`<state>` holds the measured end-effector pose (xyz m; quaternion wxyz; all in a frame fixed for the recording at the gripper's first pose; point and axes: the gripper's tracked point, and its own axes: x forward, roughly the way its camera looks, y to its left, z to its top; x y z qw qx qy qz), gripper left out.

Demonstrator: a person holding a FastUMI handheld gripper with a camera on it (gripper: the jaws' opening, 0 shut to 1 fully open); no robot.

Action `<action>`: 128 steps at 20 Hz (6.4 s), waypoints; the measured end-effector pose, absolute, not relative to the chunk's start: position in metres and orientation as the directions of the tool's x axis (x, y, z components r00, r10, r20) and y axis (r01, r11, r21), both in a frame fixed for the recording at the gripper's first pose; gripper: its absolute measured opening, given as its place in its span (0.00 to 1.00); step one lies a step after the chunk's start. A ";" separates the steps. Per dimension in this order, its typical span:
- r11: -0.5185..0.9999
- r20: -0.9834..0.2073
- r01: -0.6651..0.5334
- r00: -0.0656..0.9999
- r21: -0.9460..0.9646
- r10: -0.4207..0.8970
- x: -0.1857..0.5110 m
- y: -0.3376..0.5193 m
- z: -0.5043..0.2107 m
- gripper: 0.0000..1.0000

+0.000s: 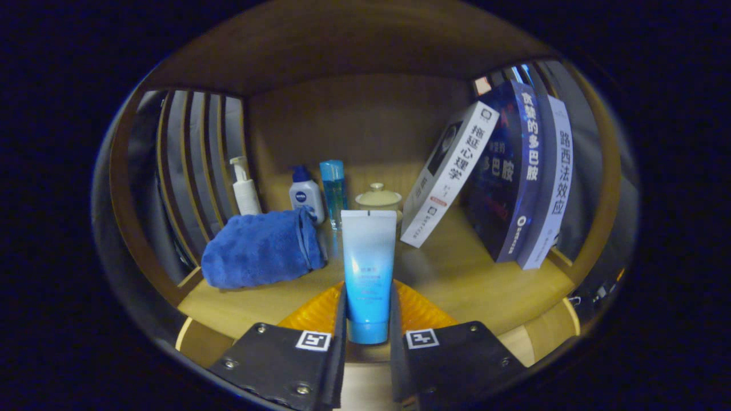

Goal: Pull open the drawer, take out the items inside it, and place them on the countertop above the cabinet.

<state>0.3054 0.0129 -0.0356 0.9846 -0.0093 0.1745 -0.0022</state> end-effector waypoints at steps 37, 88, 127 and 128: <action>0.980 -0.082 -0.074 0.995 -0.185 0.060 0.078 0.005 0.041 0.98; 0.999 0.030 -0.012 0.999 -0.033 0.013 0.120 -0.059 -0.099 0.99; 0.995 0.096 -0.051 0.994 -0.091 0.060 0.106 -0.027 -0.043 0.98; 0.996 0.078 -0.041 0.996 -0.084 0.048 0.093 -0.029 -0.040 0.98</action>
